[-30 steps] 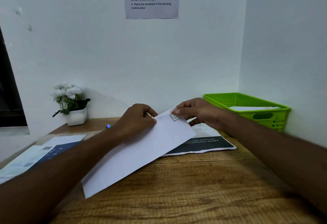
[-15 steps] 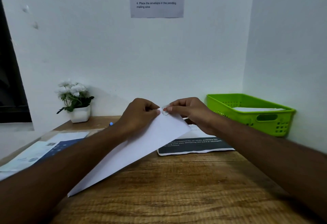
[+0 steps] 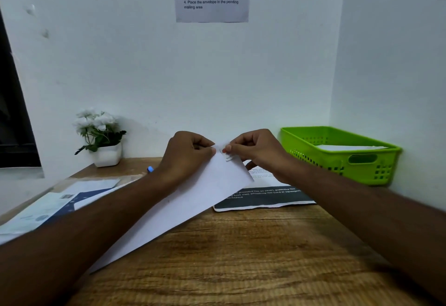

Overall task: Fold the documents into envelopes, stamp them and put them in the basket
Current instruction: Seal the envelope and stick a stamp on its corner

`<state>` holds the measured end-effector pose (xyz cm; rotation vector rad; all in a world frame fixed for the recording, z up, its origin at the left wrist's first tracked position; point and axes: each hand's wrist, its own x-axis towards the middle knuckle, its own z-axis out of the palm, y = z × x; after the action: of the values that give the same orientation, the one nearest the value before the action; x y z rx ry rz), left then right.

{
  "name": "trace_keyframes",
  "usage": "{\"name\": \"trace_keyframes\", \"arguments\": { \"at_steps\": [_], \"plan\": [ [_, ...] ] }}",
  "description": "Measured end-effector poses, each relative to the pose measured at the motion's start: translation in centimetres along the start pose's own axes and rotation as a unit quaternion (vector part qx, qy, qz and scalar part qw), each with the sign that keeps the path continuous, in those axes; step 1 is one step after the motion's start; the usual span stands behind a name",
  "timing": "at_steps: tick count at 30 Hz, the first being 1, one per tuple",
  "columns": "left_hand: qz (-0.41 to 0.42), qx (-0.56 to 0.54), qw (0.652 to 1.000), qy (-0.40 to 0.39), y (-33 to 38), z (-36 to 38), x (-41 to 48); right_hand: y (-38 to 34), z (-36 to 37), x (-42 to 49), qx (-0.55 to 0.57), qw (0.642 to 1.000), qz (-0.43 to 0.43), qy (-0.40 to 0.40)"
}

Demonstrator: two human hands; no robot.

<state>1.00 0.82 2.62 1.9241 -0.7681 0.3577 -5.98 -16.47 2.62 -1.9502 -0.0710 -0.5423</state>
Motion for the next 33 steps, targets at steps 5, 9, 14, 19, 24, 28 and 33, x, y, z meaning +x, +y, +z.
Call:
{"name": "trace_keyframes", "arguments": {
  "at_steps": [5,9,14,19,24,28,33],
  "plan": [
    [0.001,-0.021,1.0,0.01,0.0,0.2,-0.2,0.1,0.5,0.0,-0.015,0.999,-0.008,0.03],
    [0.002,-0.005,1.0,0.012,-0.2,0.2,-0.3,0.1,0.7,-0.1,-0.024,0.999,-0.008,0.032],
    [0.006,0.009,1.0,0.022,-0.4,0.3,-0.5,0.1,1.1,-0.4,-0.038,0.999,-0.01,0.036],
    [0.012,0.018,1.0,0.023,-0.4,0.4,-0.4,0.0,1.3,-0.4,-0.047,0.998,-0.006,0.043],
    [0.024,0.03,0.999,0.025,-0.7,0.4,-0.3,-0.1,1.4,-0.6,-0.061,0.997,0.006,0.046],
    [0.046,0.054,0.997,0.025,-0.7,0.5,-0.3,-0.3,1.3,-0.7,-0.055,0.997,0.022,0.054],
    [0.062,0.067,0.995,0.024,-0.9,0.4,-0.2,-0.4,1.4,-0.7,-0.059,0.996,0.033,0.06]
  ]
}}
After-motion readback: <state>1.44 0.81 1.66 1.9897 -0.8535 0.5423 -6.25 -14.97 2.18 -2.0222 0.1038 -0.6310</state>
